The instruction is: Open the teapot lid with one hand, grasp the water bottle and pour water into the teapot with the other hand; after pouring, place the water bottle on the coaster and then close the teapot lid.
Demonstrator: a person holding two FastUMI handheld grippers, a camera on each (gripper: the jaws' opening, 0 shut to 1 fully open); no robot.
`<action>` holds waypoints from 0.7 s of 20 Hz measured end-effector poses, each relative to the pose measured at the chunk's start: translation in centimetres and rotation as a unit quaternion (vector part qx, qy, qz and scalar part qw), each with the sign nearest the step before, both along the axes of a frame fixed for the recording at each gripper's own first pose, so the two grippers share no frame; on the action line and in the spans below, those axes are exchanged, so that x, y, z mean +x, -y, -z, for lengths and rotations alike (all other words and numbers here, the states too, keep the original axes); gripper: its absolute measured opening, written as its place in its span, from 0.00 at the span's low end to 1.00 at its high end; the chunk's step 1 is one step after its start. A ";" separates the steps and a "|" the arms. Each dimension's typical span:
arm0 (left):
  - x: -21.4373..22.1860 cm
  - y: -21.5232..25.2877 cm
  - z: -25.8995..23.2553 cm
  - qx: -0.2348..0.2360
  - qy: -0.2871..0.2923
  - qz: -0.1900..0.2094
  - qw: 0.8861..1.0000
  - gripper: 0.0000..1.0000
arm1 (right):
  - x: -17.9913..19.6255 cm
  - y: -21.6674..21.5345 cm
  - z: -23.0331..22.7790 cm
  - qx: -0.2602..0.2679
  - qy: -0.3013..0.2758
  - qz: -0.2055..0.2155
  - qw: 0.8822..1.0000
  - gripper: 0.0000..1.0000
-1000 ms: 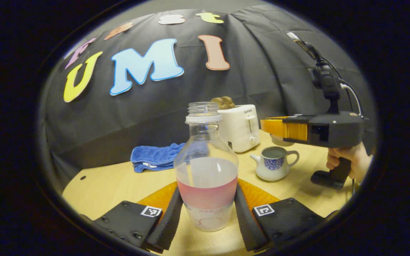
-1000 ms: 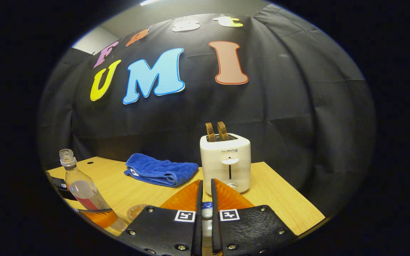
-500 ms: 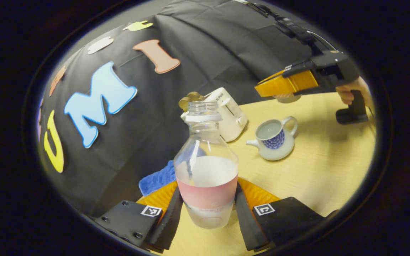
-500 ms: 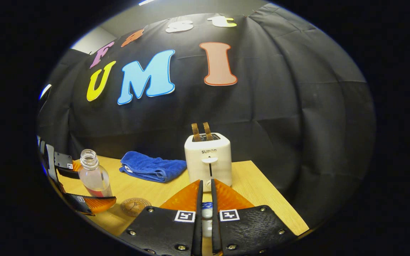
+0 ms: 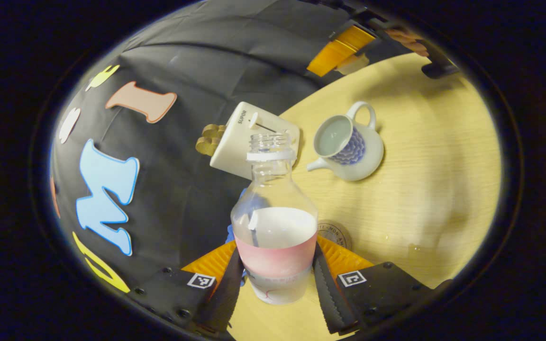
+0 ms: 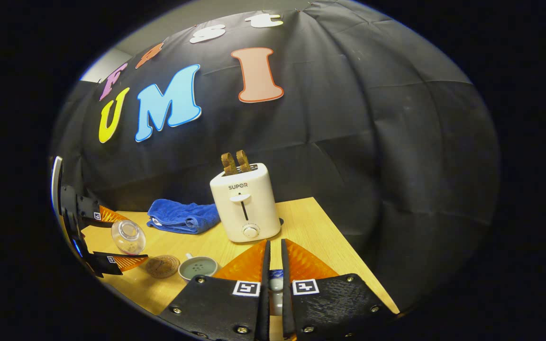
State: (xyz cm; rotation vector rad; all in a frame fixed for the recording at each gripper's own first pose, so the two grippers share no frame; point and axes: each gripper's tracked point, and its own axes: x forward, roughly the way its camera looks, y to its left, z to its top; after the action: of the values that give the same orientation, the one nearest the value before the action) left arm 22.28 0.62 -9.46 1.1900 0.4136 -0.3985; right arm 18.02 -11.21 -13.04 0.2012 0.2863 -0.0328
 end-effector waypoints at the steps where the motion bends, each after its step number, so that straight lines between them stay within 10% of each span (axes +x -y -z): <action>1: 0.3 0.4 0.1 0.022 -0.004 0.009 1.000 0.84 | 0.0 0.3 0.0 0.000 -0.002 0.002 1.000 0.11; 14: 1.0 4.4 0.6 0.186 -0.049 0.067 0.979 0.85 | -0.2 0.8 0.1 0.009 -0.006 -0.025 1.000 0.10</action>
State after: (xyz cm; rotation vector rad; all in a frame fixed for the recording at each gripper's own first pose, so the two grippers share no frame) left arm 23.28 -3.76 -10.01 1.5722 0.5103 -0.5131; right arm 17.77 -12.01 -13.12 0.2119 0.3043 0.0175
